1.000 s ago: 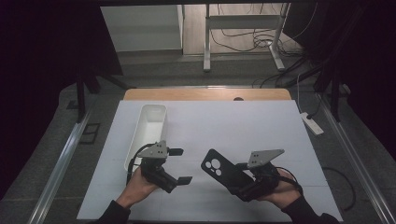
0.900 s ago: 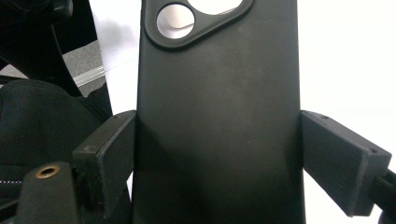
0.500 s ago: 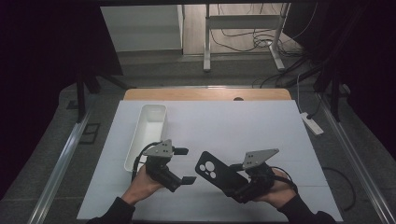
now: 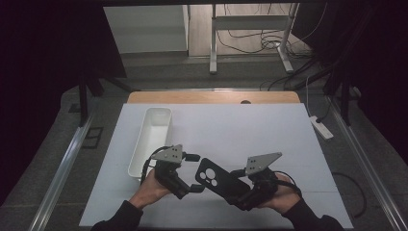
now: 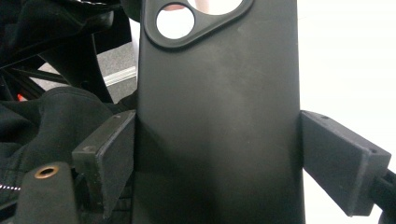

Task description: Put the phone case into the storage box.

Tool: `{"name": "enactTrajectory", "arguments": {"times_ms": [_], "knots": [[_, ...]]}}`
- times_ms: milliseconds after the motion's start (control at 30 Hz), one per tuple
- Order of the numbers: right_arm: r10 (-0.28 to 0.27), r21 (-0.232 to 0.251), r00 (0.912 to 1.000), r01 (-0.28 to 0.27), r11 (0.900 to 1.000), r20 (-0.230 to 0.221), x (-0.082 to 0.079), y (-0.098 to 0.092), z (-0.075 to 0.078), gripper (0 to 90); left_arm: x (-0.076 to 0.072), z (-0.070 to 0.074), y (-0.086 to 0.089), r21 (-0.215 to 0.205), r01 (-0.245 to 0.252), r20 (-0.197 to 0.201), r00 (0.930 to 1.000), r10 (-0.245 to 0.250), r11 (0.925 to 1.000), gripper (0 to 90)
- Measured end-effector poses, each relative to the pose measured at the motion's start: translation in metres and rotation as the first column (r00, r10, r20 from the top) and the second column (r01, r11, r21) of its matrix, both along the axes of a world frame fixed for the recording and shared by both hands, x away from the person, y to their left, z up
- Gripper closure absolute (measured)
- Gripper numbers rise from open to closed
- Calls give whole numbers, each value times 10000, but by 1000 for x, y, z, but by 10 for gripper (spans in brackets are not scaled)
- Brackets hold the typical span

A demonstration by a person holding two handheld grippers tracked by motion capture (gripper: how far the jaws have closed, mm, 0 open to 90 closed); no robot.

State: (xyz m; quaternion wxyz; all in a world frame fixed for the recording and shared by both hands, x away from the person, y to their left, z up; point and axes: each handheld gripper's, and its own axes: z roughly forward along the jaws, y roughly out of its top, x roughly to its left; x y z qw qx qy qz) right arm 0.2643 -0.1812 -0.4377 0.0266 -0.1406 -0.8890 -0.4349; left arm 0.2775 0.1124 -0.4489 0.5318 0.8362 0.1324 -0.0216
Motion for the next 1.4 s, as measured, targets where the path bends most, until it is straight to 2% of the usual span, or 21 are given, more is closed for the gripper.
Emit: {"name": "enactTrajectory", "arguments": {"times_ms": [67, 467, 600, 900, 1000, 1200, 1400], "knots": [[117, 35, 9999, -117, 9999, 5, 0, 1, 0, 151, -1, 0, -1, 21, 179, 146, 9997, -179, 9998, 0], [524, 144, 9986, -523, 9985, -48, 0, 6, -1, 149, -2, 0, -2, -389, 710, 5, 9975, -710, 9967, 15], [690, 155, 9976, -690, 9975, -34, 0, 8, -1, 149, -2, 0, -2, -599, 922, -55, 9957, -927, 9939, 40], [1009, 259, 9949, -1009, 9946, 27, -2, 9, -1, 148, -4, 0, -3, -792, 1352, -89, 9906, -1364, 9876, 82], [1140, 311, 9935, -1141, 9930, 48, -2, 8, -1, 148, -3, 0, -1, -1041, 1521, -227, 9876, -1552, 9829, 96], [1280, 329, 9917, -1283, 9912, 94, -2, 8, -2, 148, -2, 0, 1, -1239, 1672, -376, 9842, -1730, 9781, 120], [1292, 231, 9913, -1298, 9913, 233, -1, 7, -3, 145, -1, 0, 0, -1076, 1630, -612, 9835, -1702, 9807, 145]]}}
